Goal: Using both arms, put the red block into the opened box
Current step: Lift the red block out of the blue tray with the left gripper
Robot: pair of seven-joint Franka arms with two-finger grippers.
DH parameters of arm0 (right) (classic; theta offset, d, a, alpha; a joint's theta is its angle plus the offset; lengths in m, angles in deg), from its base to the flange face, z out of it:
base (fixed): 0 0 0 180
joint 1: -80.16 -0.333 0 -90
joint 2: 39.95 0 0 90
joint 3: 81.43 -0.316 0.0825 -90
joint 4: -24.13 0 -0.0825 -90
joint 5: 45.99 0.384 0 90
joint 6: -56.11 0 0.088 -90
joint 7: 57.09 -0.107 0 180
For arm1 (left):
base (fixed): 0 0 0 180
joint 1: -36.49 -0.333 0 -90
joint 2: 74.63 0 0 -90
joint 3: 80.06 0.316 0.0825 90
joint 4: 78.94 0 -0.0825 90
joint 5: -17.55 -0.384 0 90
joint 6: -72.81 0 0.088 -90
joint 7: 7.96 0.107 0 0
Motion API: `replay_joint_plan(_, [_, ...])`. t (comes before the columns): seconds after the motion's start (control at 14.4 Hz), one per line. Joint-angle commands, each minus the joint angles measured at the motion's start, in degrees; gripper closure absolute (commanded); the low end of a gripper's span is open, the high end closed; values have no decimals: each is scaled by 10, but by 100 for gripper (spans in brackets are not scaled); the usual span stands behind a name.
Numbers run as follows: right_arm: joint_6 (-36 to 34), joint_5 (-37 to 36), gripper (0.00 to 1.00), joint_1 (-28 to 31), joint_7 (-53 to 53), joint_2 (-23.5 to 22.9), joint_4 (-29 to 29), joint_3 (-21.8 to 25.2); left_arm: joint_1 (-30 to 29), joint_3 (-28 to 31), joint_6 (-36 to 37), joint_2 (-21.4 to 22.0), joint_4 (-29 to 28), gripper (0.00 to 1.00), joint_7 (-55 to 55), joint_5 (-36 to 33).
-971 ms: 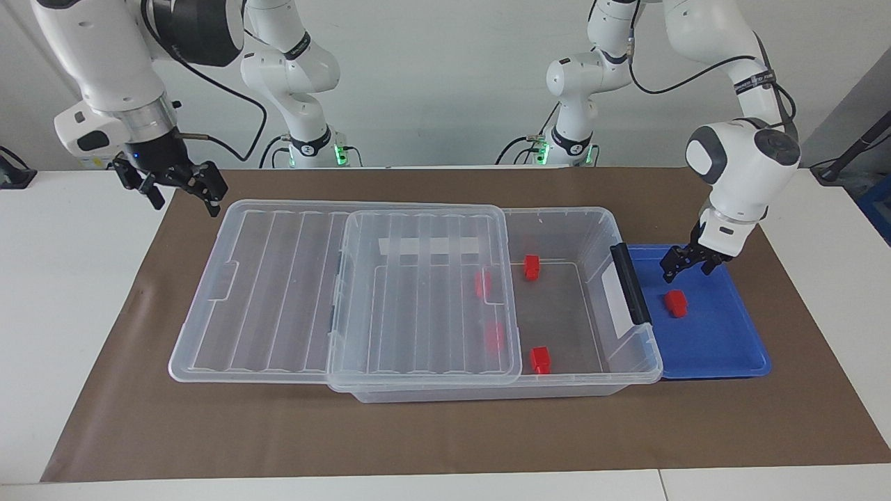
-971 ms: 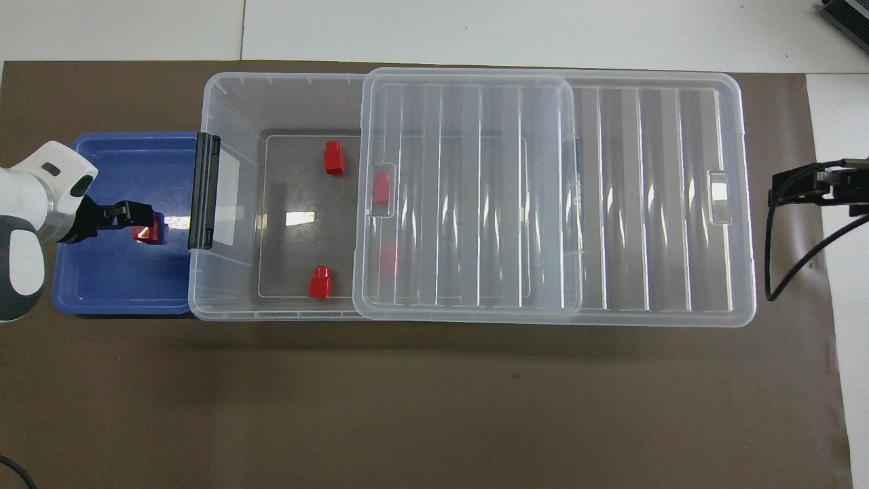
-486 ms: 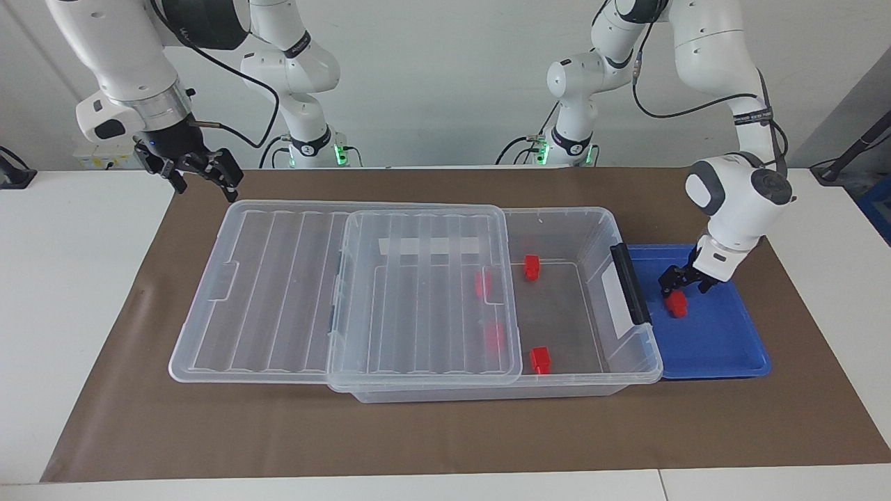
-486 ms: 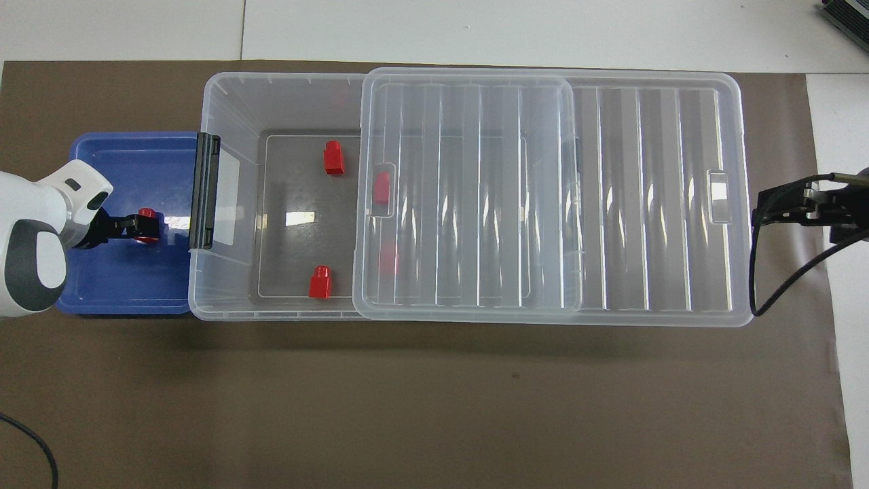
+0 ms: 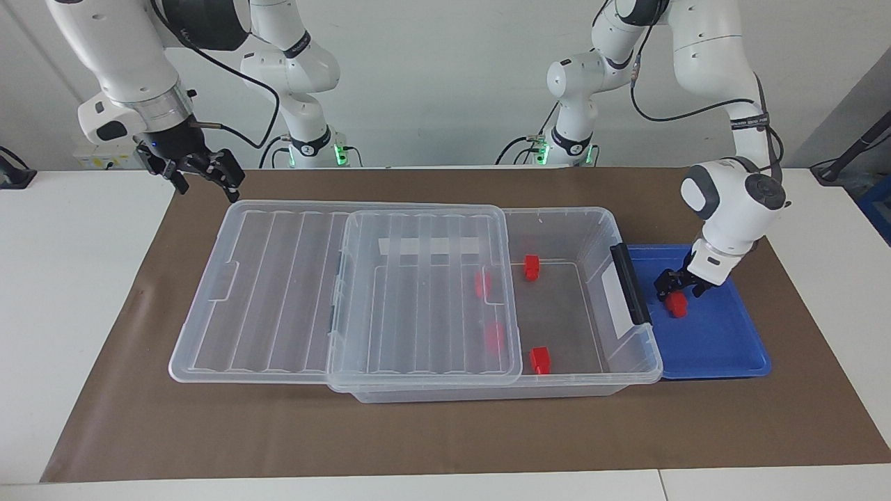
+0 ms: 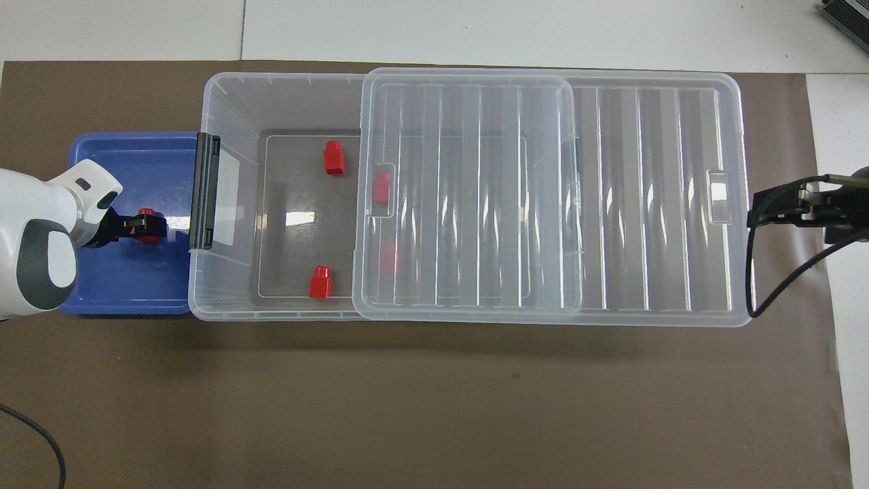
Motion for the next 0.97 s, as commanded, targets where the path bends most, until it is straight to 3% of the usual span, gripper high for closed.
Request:
replay_joint_plan(0.0, [-4, 6, 0, -50, 3, 13, -15, 43, 7, 3, -16, -3, -5, 38, -18, -3])
replay_joint_plan(0.07, [-4, 6, 0, -45, 4, 13, -14, 42, 7, 3, -16, -3, -5, 46, -18, -3])
replay_joint_plan(0.28, [-3, 6, 0, -33, 25, 13, -13, 40, 7, 3, -8, -3, -1, 85, -18, -3])
replay_joint_plan(0.35, [-4, 6, 0, -29, 32, 13, -13, 40, 7, 3, -1, -3, 3, 94, -18, -3])
replay_joint_plan(0.56, [-14, 6, 0, -33, 32, 15, -14, 40, 9, 2, 52, -3, 39, 96, -18, -3])
replay_joint_plan(0.9, [-15, 7, 0, -36, 32, 15, -14, 40, 17, -3, 233, 20, 145, 95, -44, -2])
